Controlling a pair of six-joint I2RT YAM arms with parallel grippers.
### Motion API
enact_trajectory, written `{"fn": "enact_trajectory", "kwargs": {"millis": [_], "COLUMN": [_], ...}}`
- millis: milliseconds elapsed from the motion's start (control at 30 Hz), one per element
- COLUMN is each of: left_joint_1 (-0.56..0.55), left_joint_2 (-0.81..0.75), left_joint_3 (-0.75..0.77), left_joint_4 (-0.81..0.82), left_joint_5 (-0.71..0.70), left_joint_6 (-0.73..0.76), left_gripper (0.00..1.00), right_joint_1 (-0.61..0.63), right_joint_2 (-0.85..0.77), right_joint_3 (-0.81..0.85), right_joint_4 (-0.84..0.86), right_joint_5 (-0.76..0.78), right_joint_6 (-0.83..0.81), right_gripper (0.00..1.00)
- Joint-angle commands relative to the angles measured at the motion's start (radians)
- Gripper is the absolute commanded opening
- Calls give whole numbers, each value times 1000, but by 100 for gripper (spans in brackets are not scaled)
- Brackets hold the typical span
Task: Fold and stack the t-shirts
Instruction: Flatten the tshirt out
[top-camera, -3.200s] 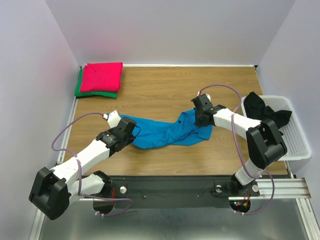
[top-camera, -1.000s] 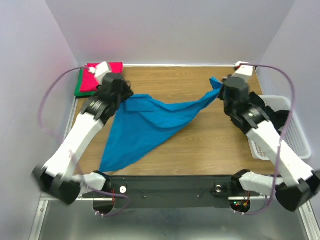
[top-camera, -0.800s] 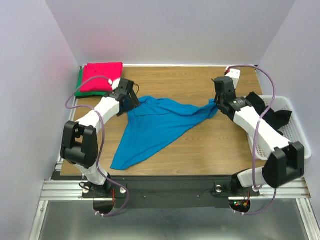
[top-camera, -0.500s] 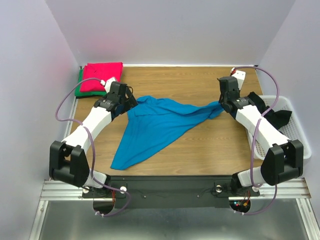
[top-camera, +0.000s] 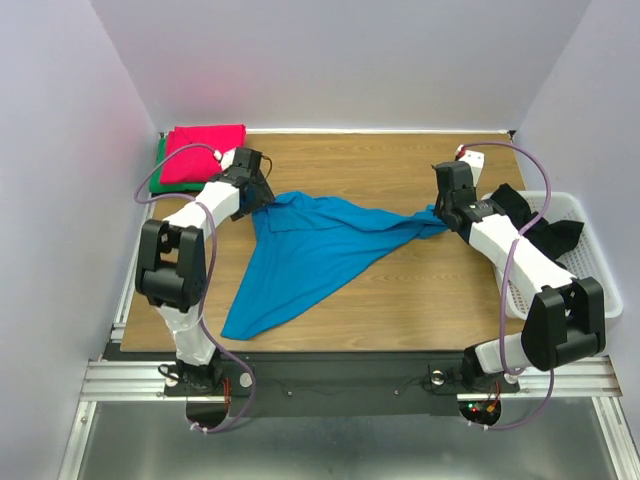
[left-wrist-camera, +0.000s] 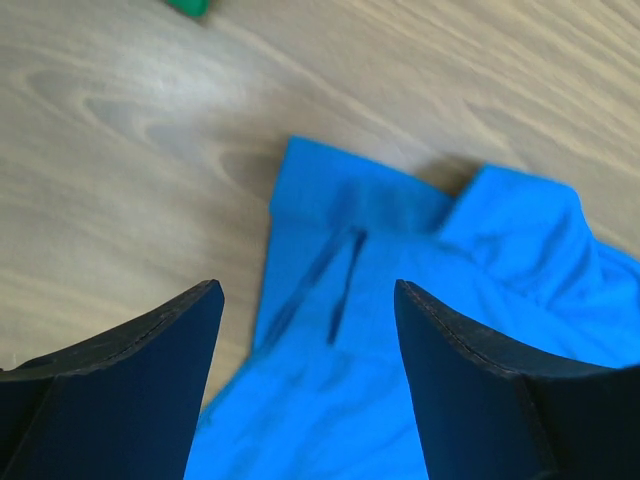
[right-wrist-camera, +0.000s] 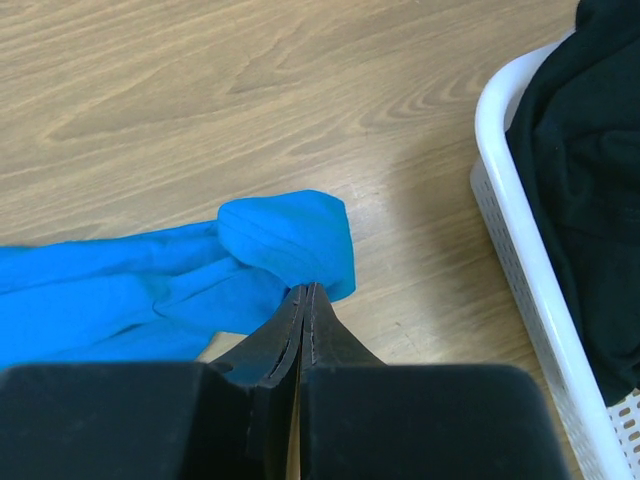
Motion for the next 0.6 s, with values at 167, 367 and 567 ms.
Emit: {"fn": "enact_trajectory", "kwargs": {"millis": [167, 367, 567], "left_joint_1": [79, 82, 82], "left_joint_2": [153, 219, 258], "left_joint_3": [90, 100, 77], "left_joint_4": [86, 134, 166], "left_joint_5": [100, 120, 209], "left_joint_6": [-28, -75, -86], "left_gripper": [80, 71, 21], "right_joint_1": [2, 2, 2], "right_joint_2": [-5, 4, 1], "right_joint_3": [9, 9, 8], "right_joint_4": [48, 51, 51], "right_joint_5": [-25, -23, -18], "right_joint_6": [-11, -18, -19], "right_gripper": [1, 0, 0]}}
